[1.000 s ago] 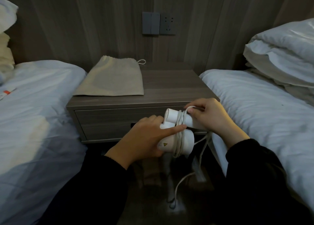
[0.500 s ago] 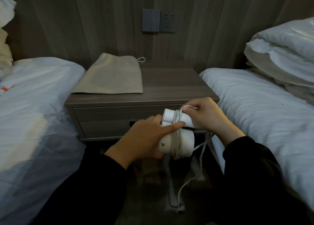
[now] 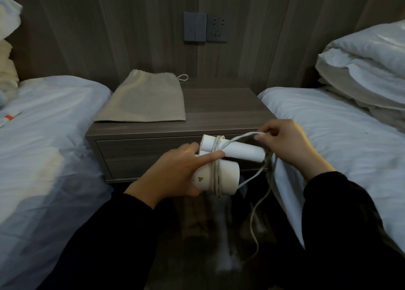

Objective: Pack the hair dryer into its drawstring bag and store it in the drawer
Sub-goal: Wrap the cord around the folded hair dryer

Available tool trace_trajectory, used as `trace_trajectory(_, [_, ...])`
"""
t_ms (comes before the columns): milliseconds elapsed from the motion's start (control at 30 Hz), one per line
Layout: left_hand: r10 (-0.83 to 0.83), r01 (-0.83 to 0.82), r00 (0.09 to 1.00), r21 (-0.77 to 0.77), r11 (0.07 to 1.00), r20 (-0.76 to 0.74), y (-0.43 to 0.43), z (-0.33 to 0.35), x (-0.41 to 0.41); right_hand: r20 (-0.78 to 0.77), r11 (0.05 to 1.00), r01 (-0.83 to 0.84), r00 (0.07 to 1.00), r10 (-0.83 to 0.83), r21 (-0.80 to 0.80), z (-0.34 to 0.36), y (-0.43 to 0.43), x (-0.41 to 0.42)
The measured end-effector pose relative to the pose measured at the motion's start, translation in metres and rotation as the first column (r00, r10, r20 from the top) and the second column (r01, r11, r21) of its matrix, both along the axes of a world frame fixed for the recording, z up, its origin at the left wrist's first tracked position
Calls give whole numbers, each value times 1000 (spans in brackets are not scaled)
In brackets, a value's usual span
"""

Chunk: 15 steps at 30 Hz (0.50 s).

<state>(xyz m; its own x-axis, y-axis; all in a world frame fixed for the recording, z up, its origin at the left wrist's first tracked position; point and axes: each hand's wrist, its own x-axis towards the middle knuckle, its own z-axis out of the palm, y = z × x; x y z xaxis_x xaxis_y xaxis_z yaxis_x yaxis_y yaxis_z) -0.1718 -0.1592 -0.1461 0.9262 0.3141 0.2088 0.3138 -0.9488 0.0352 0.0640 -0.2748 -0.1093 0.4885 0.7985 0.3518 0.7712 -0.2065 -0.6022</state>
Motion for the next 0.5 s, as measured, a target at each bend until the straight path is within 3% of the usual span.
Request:
trace_trajectory(100, [18, -16, 1000, -133, 991, 14, 4, -3, -2, -329, 993, -106, 937, 118, 54, -2, -6, 15])
trace_trajectory(167, [47, -39, 999, -298, 954, 20, 7, -7, -2, -556, 975, -184, 801, 221, 123, -10, -8, 22])
trace_trajectory(233, [56, -29, 997, -455, 890, 47, 8, -9, -2, -695, 973, -140, 682, 228, 181, -20, -5, 23])
trace_trajectory(367, [68, 25, 990, -624, 781, 125, 6, -8, -3, -760, 987, 23, 641, 107, 158, -40, 2, 15])
trace_trajectory(500, [178, 38, 957, -708, 705, 229, 4, -6, -1, -729, 994, -32, 678, 96, 101, -53, 6, -2])
